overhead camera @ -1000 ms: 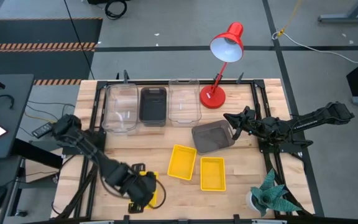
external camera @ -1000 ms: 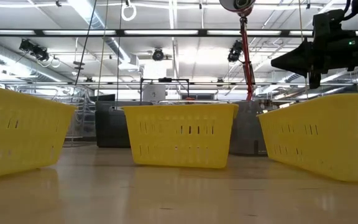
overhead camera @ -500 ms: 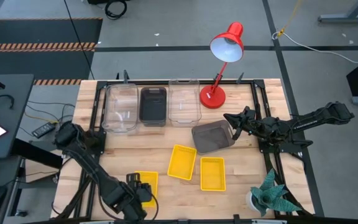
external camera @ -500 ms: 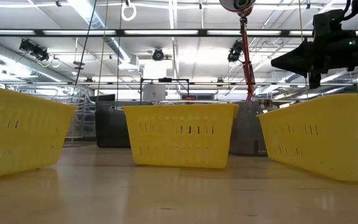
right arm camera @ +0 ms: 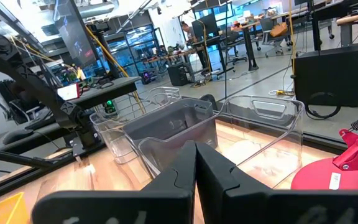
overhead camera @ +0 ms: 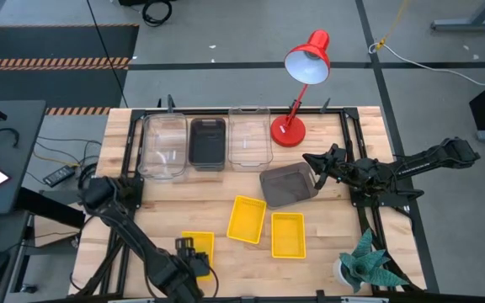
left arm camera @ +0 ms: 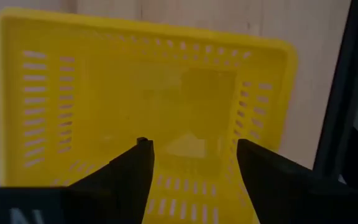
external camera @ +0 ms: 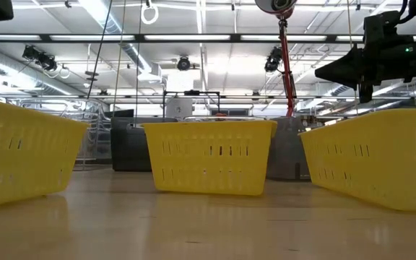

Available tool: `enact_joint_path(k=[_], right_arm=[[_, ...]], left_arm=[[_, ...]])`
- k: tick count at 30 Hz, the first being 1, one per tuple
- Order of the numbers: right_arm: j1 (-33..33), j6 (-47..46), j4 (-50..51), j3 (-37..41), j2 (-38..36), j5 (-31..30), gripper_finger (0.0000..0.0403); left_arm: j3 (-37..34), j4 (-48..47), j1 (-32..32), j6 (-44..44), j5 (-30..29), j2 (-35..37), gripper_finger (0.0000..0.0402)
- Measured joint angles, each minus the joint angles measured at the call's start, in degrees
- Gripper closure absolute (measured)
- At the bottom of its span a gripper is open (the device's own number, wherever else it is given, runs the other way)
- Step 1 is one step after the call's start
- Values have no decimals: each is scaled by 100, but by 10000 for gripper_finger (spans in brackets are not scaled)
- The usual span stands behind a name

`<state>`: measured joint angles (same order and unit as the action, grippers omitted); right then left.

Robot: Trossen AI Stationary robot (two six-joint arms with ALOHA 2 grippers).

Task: Stack baskets by color
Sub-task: Stack the left yellow bin on top of the middle yellow bin

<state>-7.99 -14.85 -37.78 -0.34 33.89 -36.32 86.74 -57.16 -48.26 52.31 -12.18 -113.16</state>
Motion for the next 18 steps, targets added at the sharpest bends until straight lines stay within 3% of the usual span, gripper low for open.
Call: enact_joint_path(k=[7,18], right_arm=[[0,2,-1,0,0,0,389],[0,1,-1,0,0,0,389]], left_arm=[[0,-137,66,-11,470,-77,163],[334,191,26,-25,538,351,204]])
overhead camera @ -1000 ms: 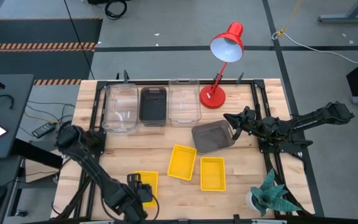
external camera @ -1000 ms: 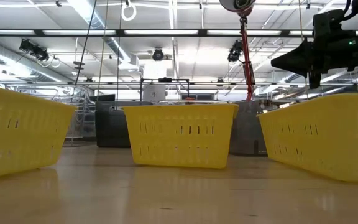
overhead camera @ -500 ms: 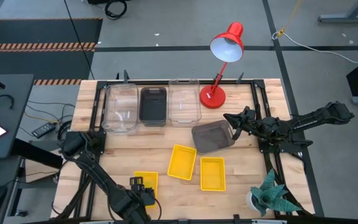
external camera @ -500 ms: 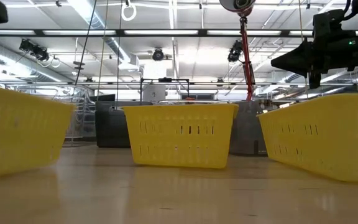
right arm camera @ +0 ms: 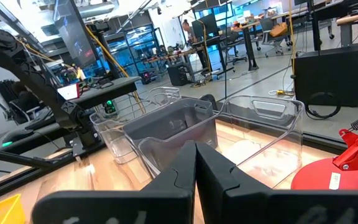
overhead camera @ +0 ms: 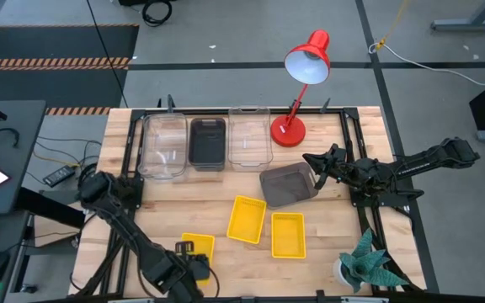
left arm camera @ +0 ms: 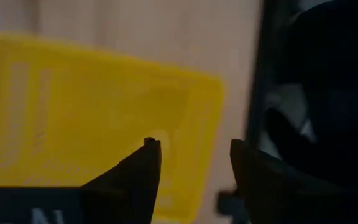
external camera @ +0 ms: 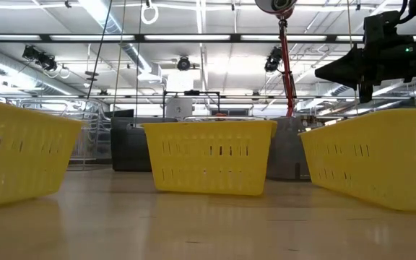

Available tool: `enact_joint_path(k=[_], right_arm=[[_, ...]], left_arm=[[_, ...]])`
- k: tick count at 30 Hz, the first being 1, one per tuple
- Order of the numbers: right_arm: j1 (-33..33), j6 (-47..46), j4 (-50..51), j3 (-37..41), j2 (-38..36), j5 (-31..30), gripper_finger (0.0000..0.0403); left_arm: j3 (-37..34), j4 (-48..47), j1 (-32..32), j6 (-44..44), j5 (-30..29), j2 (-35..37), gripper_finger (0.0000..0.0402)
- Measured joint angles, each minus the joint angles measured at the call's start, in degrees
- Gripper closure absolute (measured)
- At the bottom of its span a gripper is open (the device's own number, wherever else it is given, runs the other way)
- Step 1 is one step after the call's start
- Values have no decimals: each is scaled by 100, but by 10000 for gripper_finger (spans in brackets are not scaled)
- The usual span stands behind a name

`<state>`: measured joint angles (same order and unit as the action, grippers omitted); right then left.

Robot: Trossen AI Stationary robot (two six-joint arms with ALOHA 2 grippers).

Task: Stack baskets by color
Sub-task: Stack the left yellow bin on top of the middle yellow bin

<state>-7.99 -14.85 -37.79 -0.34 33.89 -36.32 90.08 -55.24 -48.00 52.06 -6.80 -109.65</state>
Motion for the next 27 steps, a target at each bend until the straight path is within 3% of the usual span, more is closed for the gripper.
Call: enact_joint_path(k=[4,10,18,22,27], right_arm=[[0,-1,0,0,0,-2,389],[0,-1,8,-1,0,-2,389],[0,0,9,0,0,0,389],[0,1,9,0,0,-2,389],[0,0,12,-1,0,-1,389]], left_arm=[[3,657,-124,134,-157,-75,210],[-4,569,-271,414,-329,-416,212],[-8,517,-303,71,-336,-921,220],[-8,451,-292,-165,-202,-1016,252],[-8,282,-240,-358,-188,-1007,329]])
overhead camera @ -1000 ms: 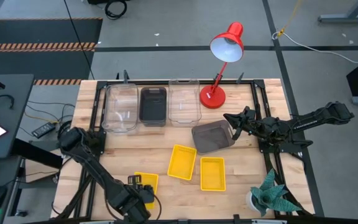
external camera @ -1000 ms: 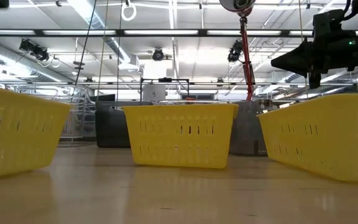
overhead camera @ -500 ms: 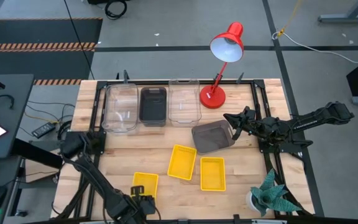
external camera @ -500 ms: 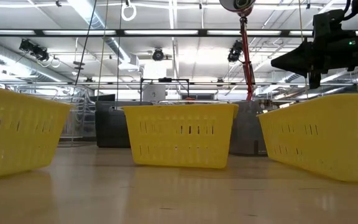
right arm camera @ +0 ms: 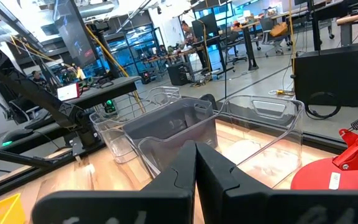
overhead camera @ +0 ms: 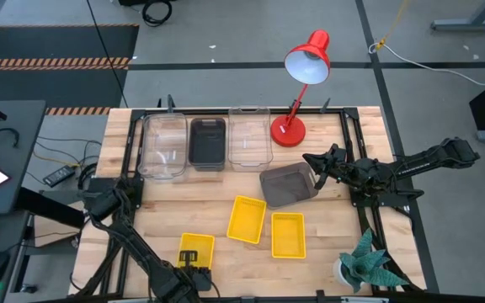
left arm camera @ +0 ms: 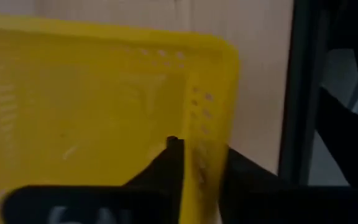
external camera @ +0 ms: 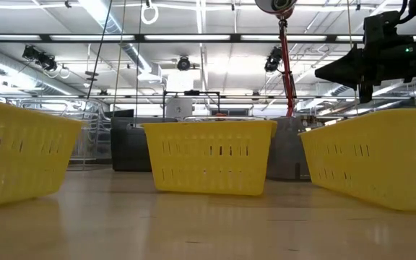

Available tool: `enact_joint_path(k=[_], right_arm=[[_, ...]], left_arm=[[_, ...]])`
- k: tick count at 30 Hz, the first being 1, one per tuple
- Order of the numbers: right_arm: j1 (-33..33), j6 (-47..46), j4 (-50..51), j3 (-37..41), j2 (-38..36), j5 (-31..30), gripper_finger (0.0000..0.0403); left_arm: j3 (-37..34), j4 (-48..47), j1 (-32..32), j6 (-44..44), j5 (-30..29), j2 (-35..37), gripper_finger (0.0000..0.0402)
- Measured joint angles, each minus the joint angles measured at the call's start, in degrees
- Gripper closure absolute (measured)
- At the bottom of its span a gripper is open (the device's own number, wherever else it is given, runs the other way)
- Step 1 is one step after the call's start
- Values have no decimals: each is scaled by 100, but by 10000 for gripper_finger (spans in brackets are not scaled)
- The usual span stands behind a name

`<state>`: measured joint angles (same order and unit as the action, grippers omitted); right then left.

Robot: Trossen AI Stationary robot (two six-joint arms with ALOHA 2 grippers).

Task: Stack baskets by color
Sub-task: Stack the left yellow bin on top of the middle yellow bin

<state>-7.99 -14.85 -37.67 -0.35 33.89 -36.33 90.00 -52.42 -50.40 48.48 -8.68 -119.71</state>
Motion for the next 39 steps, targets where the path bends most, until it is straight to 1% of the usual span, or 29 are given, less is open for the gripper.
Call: enact_joint_path(k=[2,3,4,10,17,19,22,26,28,30,37,39], right_arm=[[0,-1,0,1,0,1,389],[0,1,0,0,0,-1,389],[0,-1,0,-1,0,1,389],[0,-1,0,-1,0,-1,389],[0,-1,0,-1,0,-1,389],[0,0,0,1,0,1,389],[0,1,1,1,0,0,389],[0,-1,2,1,0,1,389],[0,1,2,0,0,1,389],[0,-1,2,1,0,1,389],[0,1,2,-1,0,-1,389],[0,1,2,-1,0,1,389]], left_arm=[[0,-11,26,-160,105,10,370],[0,-31,43,-257,151,13,384],[0,-61,49,-319,189,16,390],[0,-403,111,-533,161,181,395],[2,-1252,312,-563,-31,755,397],[2,-1287,405,-764,-199,880,397],[35,-1212,567,-1304,-564,979,398],[389,-1287,790,-2125,-1258,995,398],[502,-1132,897,-2556,-1559,1010,398],[522,-853,1032,-2925,-1690,1011,398],[522,3,1663,-3750,-1701,1004,398],[522,228,1828,-3912,-1625,1004,398]])
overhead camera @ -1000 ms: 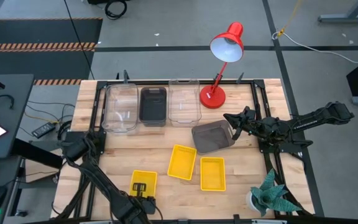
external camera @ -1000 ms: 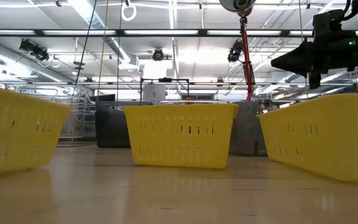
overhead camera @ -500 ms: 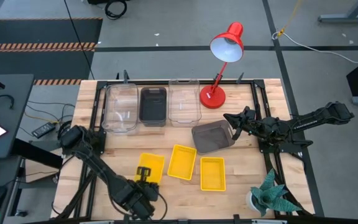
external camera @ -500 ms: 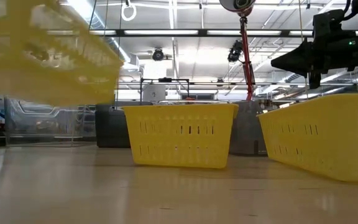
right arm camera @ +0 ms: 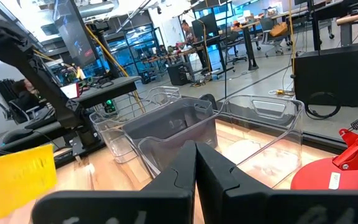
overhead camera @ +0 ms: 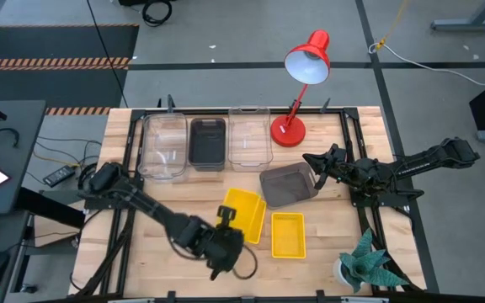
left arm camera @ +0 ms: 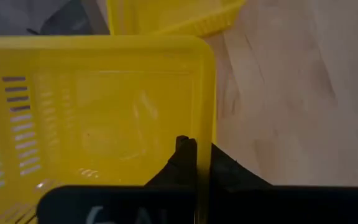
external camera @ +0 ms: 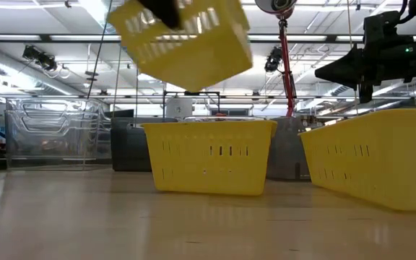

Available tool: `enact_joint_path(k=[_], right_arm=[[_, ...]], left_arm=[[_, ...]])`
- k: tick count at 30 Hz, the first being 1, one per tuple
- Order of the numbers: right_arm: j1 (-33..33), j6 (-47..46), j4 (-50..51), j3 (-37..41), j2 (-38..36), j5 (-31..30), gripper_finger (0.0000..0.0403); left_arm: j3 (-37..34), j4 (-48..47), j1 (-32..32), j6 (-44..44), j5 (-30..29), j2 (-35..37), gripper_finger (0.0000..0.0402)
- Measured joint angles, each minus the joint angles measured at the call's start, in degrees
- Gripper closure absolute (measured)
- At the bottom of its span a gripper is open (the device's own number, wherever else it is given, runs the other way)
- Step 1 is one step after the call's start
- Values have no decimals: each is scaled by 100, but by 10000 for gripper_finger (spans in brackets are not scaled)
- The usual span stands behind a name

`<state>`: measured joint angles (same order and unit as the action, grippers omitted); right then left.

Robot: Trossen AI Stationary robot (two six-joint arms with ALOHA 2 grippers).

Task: Stack baskets by color
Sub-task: Stack the left yellow bin on top of the middle yellow bin

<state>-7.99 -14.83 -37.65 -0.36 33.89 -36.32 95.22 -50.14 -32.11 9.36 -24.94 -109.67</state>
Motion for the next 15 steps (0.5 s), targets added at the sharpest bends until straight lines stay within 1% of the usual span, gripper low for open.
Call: enact_joint_path(k=[3,7,12,15], right_arm=[[0,-2,-2,0,0,0,389],[0,0,-3,2,0,0,389],[0,-2,-26,1,-2,0,389],[0,-2,-18,2,0,-1,389]], left_arm=[[9,321,245,-90,381,-92,398],[0,576,414,-100,580,-314,398],[0,568,474,47,825,-556,397],[-3,526,474,96,942,-575,397]])
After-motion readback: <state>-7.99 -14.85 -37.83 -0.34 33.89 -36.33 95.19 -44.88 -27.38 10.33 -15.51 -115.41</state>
